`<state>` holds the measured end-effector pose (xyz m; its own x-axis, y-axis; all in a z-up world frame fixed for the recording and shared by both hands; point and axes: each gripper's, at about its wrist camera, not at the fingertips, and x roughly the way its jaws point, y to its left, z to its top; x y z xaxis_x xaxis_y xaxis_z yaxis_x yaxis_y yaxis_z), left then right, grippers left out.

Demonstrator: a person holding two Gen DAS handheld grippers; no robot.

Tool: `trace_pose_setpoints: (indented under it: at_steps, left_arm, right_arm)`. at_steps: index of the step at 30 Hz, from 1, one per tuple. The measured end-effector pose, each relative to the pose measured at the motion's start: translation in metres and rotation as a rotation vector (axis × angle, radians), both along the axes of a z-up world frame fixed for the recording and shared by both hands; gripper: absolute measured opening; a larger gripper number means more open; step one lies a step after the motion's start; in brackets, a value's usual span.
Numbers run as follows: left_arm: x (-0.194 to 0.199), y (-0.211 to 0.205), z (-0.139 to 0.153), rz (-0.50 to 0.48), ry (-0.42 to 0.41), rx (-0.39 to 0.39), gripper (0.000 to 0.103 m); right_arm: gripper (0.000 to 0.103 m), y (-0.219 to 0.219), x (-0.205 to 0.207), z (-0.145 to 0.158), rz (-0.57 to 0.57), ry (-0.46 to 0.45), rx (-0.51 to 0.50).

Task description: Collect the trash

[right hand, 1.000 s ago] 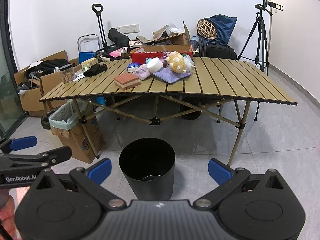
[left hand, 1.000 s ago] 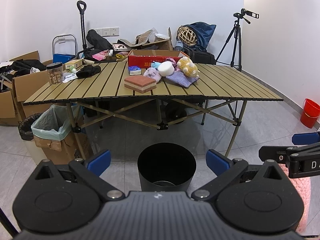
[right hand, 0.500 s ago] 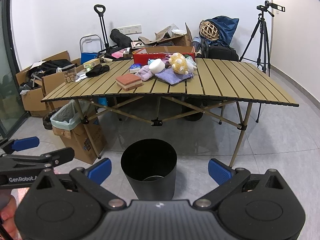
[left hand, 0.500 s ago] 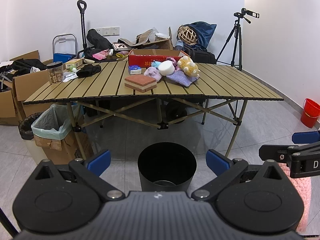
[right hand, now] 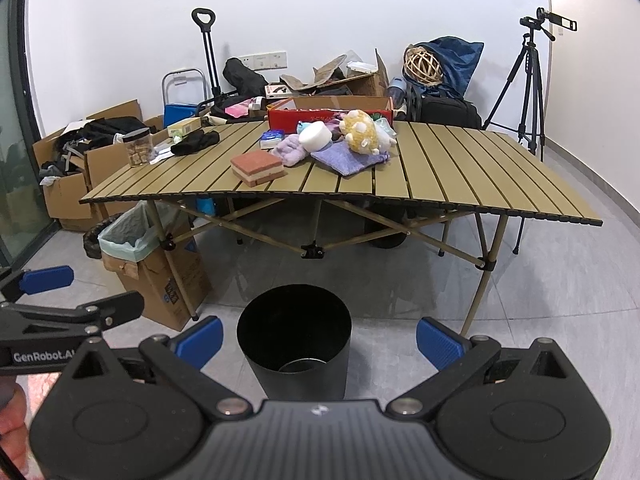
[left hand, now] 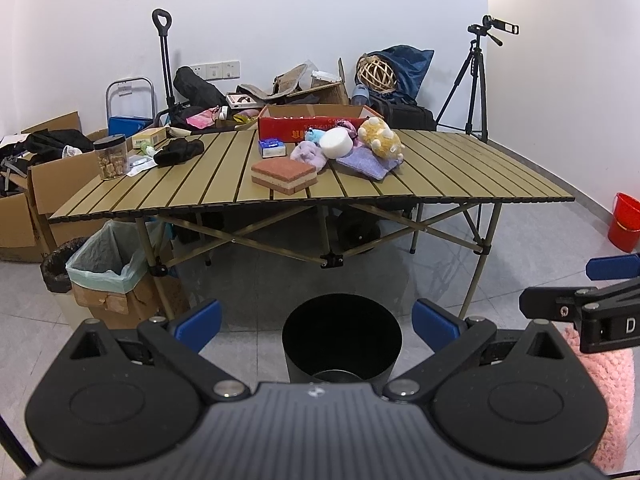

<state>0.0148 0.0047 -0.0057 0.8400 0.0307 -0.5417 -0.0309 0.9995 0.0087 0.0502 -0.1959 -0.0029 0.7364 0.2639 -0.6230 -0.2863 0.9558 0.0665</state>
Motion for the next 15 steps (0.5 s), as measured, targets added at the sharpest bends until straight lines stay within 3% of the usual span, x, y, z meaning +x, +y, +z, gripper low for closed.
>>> trace_pose_setpoints:
  at_steps: [15]
  left_arm:
    - [0.051,0.0,0.001,0.013,-0.014,0.009,0.103]
  right_arm:
    - [0.103,0.005,0.063,-0.005,0.016,-0.003,-0.001]
